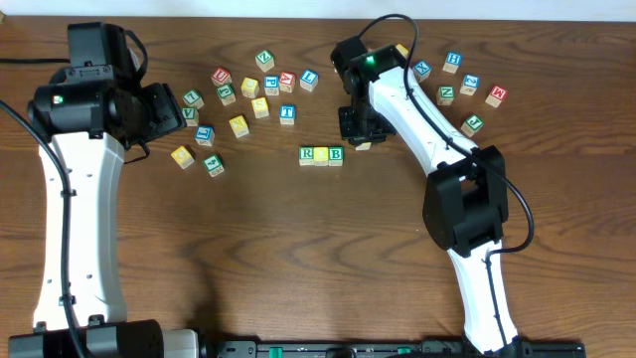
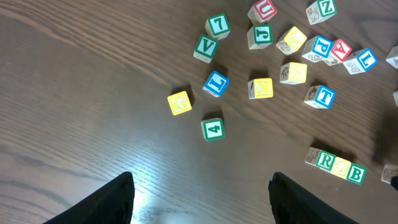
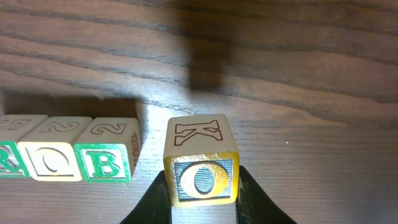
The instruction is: Spell out ROBOT
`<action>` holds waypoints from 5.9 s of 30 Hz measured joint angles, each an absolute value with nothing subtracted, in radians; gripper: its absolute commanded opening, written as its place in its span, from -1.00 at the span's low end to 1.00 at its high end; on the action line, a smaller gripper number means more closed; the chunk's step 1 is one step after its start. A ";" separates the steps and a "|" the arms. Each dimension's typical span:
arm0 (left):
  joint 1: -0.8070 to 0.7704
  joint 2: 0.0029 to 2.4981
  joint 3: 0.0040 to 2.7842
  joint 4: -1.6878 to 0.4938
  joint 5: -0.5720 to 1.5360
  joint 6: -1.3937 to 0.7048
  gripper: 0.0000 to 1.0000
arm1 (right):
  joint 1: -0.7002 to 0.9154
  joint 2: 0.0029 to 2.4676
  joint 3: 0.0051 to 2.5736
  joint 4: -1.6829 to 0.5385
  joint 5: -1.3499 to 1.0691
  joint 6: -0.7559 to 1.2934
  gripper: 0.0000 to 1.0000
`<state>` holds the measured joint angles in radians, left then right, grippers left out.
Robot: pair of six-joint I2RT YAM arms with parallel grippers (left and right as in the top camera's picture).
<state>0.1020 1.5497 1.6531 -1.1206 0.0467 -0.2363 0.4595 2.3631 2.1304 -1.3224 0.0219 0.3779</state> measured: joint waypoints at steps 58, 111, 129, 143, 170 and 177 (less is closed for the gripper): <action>0.102 1.550 1.653 -1.120 0.047 -0.236 0.37 | 0.522 2.357 2.058 -1.268 0.016 0.417 -0.54; 0.102 1.550 1.653 -1.118 0.047 -0.236 0.37 | 0.490 2.253 1.799 -1.171 0.018 0.390 -0.81; 0.102 1.550 1.653 -1.118 0.047 -0.236 0.37 | 0.438 2.206 1.762 -1.075 0.017 0.390 -0.75; 0.102 1.550 1.653 -1.118 0.047 -0.236 0.36 | 0.438 2.206 1.692 -1.010 -0.009 0.393 -0.75; 0.102 1.550 1.653 -1.114 0.047 -0.236 0.36 | 0.460 2.206 1.692 -0.984 -0.016 0.343 -0.75; 0.102 1.550 1.653 -1.114 0.047 -0.236 0.37 | 0.460 2.206 1.692 -0.987 -0.028 0.328 -0.74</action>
<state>0.1020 1.5501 1.6531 -1.1145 0.0467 -0.2363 0.4599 2.2055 1.6920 -0.9871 -0.0277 0.3283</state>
